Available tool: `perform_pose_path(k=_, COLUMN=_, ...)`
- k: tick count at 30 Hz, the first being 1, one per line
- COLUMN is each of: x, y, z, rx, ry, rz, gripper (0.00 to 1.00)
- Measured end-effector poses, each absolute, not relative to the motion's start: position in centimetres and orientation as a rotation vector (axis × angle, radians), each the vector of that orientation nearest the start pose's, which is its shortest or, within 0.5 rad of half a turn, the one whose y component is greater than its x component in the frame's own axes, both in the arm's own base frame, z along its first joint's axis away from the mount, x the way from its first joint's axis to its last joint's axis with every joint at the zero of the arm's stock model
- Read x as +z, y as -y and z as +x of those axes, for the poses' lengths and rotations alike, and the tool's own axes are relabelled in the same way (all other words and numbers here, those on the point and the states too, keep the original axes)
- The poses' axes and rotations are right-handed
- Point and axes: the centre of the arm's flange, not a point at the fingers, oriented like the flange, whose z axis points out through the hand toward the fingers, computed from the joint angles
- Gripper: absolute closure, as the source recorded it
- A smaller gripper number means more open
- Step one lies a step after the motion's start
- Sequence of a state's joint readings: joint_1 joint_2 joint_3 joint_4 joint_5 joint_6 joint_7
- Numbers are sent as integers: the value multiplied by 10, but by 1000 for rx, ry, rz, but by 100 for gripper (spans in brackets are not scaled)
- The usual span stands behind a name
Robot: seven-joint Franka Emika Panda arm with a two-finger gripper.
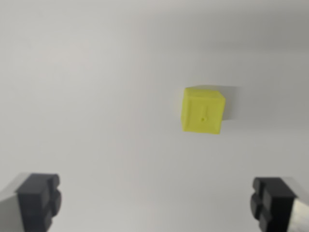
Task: Pick yellow cube
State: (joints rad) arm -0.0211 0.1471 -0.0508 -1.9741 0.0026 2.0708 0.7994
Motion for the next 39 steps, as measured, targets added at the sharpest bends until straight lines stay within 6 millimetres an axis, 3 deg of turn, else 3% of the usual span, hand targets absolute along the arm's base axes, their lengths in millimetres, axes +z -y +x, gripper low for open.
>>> perform_pose_path(k=8, x=389, y=43, z=577, rx=68, ry=-1337, rz=-2866, gripper=0)
perform_pose_path(k=39, x=312, y=63, z=559, rx=44, ry=-1336, rz=-2860, gripper=0)
